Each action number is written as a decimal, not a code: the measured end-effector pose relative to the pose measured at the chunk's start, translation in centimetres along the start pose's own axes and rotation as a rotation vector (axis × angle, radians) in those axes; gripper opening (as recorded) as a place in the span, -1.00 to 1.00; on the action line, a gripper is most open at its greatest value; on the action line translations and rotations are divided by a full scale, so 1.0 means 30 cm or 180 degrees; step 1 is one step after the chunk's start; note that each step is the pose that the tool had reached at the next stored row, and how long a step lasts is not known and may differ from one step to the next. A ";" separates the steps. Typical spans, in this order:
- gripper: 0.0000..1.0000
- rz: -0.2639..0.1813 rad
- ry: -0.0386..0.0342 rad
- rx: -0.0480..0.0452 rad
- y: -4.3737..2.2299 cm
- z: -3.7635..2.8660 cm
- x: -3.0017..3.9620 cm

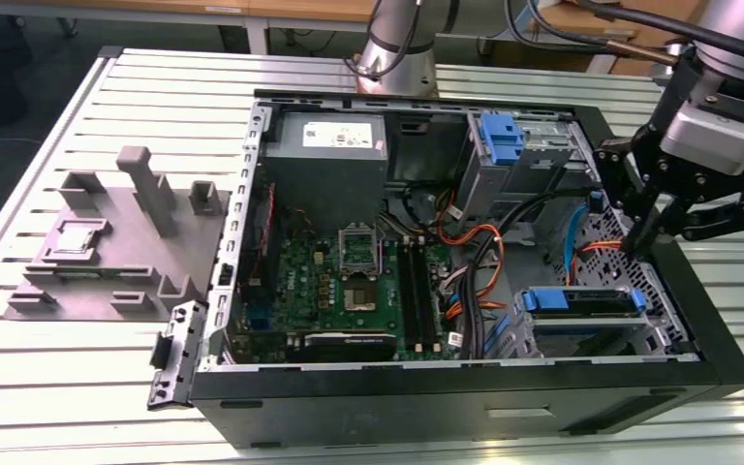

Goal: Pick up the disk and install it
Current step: 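Insert the first disk wire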

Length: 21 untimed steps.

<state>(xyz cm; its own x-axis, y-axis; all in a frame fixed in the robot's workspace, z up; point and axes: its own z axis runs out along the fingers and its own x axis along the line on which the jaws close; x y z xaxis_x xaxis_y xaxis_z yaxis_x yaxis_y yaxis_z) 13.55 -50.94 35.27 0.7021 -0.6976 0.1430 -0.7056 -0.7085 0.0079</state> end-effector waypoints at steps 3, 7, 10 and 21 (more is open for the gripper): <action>-0.67 0.0160 0.0000 -0.0025 0.000 0.000 0.000; -0.67 0.0360 0.0002 -0.0057 -0.001 0.000 0.000; -0.67 0.0514 0.0003 -0.0082 -0.001 0.000 -0.001; -0.67 0.1095 0.0002 -0.0170 -0.001 0.000 -0.001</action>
<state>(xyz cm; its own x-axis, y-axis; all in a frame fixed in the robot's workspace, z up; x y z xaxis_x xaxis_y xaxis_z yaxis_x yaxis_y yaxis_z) 13.55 -50.89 35.26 0.4222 -0.8946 0.1467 -0.9050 -0.4253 0.0108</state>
